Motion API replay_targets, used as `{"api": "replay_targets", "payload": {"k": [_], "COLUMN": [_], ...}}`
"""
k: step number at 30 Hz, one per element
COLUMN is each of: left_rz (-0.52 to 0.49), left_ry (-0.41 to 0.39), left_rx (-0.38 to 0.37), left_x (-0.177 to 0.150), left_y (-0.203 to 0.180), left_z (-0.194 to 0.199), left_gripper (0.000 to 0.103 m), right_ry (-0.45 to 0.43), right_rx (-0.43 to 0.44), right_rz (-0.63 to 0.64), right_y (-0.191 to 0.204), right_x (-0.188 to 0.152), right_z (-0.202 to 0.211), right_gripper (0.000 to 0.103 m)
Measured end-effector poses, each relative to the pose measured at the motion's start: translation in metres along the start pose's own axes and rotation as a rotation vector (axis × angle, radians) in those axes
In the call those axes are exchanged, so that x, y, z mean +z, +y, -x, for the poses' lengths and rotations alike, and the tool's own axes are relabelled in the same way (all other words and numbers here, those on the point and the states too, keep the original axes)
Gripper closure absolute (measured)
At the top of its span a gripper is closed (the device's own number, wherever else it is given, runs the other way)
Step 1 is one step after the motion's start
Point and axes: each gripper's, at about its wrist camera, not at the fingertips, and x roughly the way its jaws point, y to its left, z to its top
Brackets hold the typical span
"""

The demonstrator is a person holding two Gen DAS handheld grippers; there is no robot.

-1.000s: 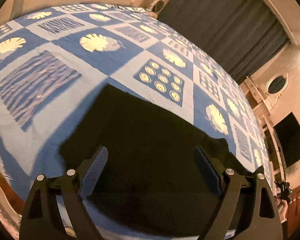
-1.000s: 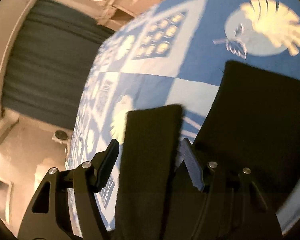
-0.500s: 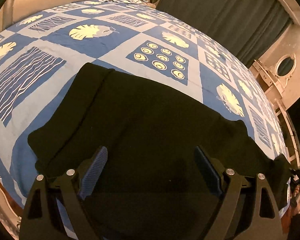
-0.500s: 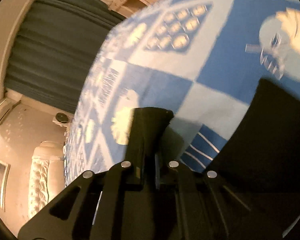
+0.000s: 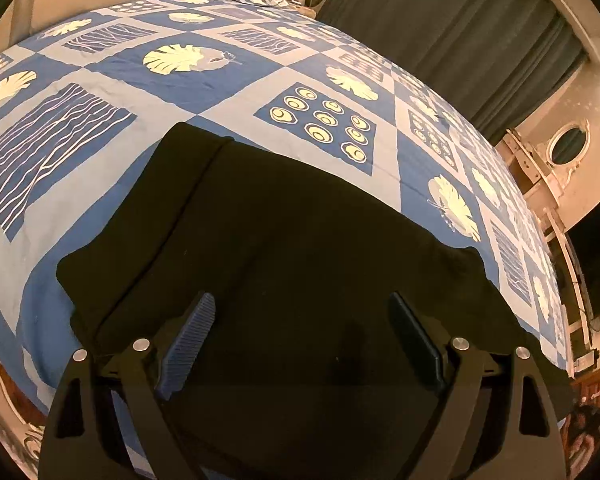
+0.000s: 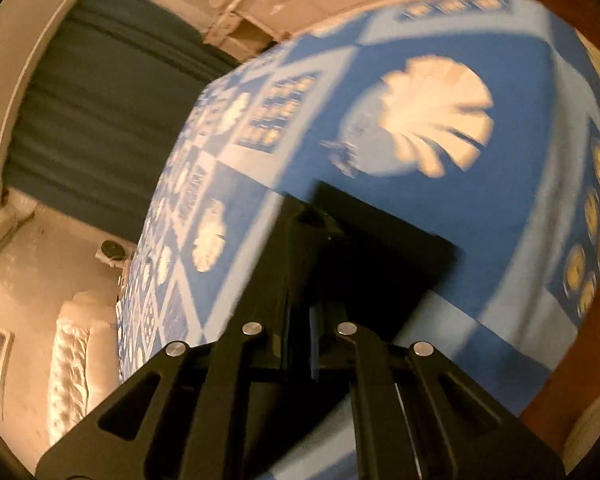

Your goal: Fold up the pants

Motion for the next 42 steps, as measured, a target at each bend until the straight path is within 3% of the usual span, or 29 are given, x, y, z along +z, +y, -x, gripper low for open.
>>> {"api": "replay_targets", "payload": {"k": [8,17,20,27,29,30,31,33,39,42], "left_rz": [-0.005,0.018,-0.026,-0.063,-0.060,-0.057,-0.050,-0.044,-0.061,-0.062], "left_ry": [-0.002,-0.007,-0.011,0.004,0.004,0.002,-0.002,-0.006,-0.067,-0.072], "left_rx": [-0.001,-0.027,-0.030,-0.023,-0.039,-0.047,-0.061,-0.076,-0.054,-0.016], "left_x": [-0.002,-0.003,-0.004,-0.007,-0.005,-0.004,-0.002,0.001,0.014,0.018], "left_y": [0.000,-0.005,-0.013,-0.013,-0.011,-0.009,-0.008,-0.005,0.001,0.009], "left_z": [0.001,0.007,0.008,0.003,0.003,0.004,0.005,0.006,0.018,0.018], "left_gripper": [0.016,0.016,0.016,0.016,0.016,0.016,0.016,0.016,0.016,0.016], "right_ry": [0.001,-0.058,-0.059,-0.004,0.022,0.019,0.008,0.013,0.184,0.331], "right_rx": [-0.008,0.006,-0.002,0.020,0.035,0.025,0.016,0.008,0.022,0.067], "right_rz": [-0.114,-0.108,-0.132,-0.138,-0.126,-0.106,-0.079,-0.007,0.107,0.143], "right_y": [-0.041,-0.046,-0.058,-0.066,-0.065,-0.064,-0.062,-0.056,-0.048,-0.045], "right_x": [-0.010,-0.003,-0.001,0.003,0.009,0.013,0.019,0.036,0.070,0.070], "right_z": [-0.010,0.007,0.001,-0.006,0.002,0.009,0.015,0.022,-0.013,-0.039], "right_gripper": [0.098,0.098,0.098,0.097,0.086,0.071,0.047,0.029,0.029,0.028]}}
